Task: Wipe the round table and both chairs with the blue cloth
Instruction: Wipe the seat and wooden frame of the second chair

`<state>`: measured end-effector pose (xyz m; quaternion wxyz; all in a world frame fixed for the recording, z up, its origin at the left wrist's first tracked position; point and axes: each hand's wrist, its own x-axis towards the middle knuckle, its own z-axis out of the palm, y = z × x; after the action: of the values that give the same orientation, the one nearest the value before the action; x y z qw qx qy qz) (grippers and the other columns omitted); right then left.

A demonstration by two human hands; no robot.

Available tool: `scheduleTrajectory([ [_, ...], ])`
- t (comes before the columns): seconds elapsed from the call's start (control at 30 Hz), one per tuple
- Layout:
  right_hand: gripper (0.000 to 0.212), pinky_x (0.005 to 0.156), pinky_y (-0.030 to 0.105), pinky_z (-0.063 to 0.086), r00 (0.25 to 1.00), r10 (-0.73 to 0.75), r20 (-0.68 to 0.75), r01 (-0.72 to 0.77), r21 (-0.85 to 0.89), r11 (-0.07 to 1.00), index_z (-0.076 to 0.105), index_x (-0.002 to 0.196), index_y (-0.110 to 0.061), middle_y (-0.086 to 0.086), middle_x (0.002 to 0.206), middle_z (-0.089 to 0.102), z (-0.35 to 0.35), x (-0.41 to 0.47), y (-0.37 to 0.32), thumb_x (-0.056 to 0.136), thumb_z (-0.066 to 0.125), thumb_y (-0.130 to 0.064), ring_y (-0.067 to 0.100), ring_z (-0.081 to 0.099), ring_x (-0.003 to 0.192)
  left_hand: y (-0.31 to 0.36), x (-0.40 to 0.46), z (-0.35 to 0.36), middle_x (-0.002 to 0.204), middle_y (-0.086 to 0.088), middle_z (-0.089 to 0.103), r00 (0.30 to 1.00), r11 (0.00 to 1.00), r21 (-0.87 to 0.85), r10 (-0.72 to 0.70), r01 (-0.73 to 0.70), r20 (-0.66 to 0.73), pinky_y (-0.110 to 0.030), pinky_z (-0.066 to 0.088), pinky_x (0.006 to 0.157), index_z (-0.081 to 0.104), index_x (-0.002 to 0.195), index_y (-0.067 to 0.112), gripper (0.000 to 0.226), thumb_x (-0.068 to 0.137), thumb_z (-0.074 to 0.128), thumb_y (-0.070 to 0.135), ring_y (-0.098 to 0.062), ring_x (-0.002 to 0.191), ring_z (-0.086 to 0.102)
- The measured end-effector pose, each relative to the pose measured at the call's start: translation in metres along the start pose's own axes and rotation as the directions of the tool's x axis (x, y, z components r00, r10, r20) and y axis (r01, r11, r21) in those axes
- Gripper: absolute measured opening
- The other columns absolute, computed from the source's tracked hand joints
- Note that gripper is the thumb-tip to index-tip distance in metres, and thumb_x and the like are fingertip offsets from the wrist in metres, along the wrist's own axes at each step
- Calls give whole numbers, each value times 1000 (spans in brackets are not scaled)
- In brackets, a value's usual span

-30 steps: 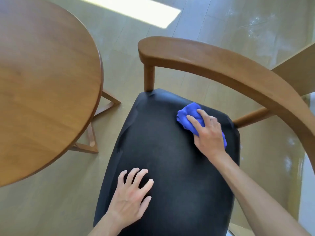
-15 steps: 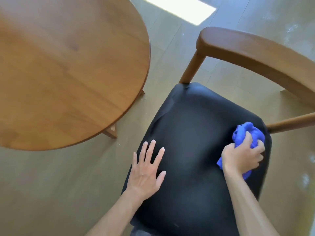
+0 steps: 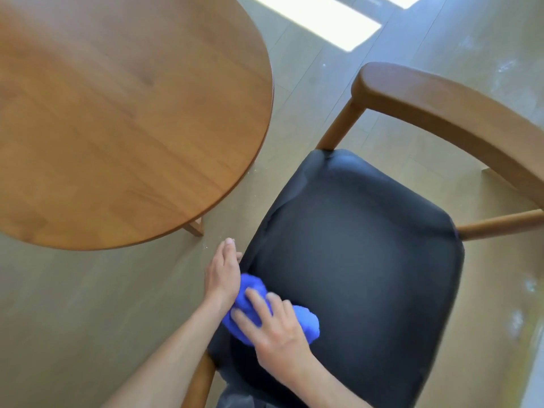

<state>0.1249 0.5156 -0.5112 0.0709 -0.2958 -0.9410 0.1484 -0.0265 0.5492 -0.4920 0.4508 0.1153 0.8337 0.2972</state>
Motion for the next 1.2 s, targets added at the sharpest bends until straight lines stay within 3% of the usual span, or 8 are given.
scheduleTrajectory([
  [0.13, 40, 56, 35, 38, 958, -278, 72, 280, -27, 960, 63, 99, -22, 10, 110, 56, -19, 8, 38, 86, 32, -1, 26, 46, 67, 2, -3, 3, 98, 4, 62, 998, 995, 89, 52, -55, 35, -33, 39, 89, 53, 90, 32, 27, 100, 29, 35, -20, 104, 57],
  [0.23, 37, 58, 38, 39, 951, -307, 22, 308, -103, 946, 64, 98, -23, 10, 107, 65, -32, 41, 86, 85, 38, 0, 28, 50, 70, 0, 3, 5, 114, -2, 64, 997, 991, 113, 69, -71, 23, -35, 38, 99, 62, 113, 18, 36, 102, 30, 30, -22, 112, 55],
  [0.4, 51, 62, 41, 40, 996, 25, -89, -52, -314, 948, 61, 114, -23, 13, 124, 54, -56, 120, 187, 70, 53, 3, 36, 54, 80, -10, 17, -4, 100, 7, 67, 999, 1000, 1, -20, 20, 48, -41, 45, 98, 60, 112, 27, 36, 101, 28, 39, -15, 103, 61],
  [0.5, 58, 73, 47, 45, 905, 406, -128, -425, -255, 868, 56, 126, -19, 16, 136, 48, -70, 159, 210, 73, 57, 4, 43, 52, 91, -11, 20, -8, 96, 9, 68, 996, 996, -78, -44, 51, 78, -43, 47, 97, 60, 106, 30, 36, 101, 26, 42, -13, 100, 62],
  [0.67, 51, 74, 43, 40, 829, 551, -91, -557, -206, 804, 53, 126, -17, 14, 143, 41, -50, 169, 167, 77, 57, -3, 39, 48, 96, -14, 25, -14, 90, 5, 72, 992, 983, -148, -100, 110, 75, -45, 47, 96, 63, 95, 30, 40, 101, 26, 46, -11, 90, 67],
  [0.87, 30, 57, 35, 24, 996, 91, -16, -92, -262, 961, 58, 79, -17, 12, 94, 59, -15, 142, 70, 54, 56, -1, 27, 46, 65, -11, 24, -17, 109, -6, 65, 980, 946, -258, -184, 197, 74, -46, 47, 95, 58, 112, 23, 45, 100, 24, 50, -20, 99, 62],
  [1.07, 37, 58, 34, 35, 987, -118, 107, 121, -26, 992, 60, 88, -19, 9, 107, 56, 6, 31, -24, 69, 32, -3, 27, 49, 70, -14, 17, -34, 124, -9, 61, 981, 970, -149, -192, 191, 5, -37, 36, 106, 55, 129, 11, 53, 101, 24, 44, -23, 114, 56],
  [1.2, 26, 59, 30, 33, 920, -319, 229, 299, 121, 947, 57, 88, -23, 4, 106, 45, 10, -20, -45, 67, 44, -13, 22, 48, 68, -14, 10, -35, 116, -8, 65, 979, 981, -26, -188, 190, 83, -35, 37, 103, 61, 112, 16, 49, 101, 24, 45, -25, 113, 56],
])
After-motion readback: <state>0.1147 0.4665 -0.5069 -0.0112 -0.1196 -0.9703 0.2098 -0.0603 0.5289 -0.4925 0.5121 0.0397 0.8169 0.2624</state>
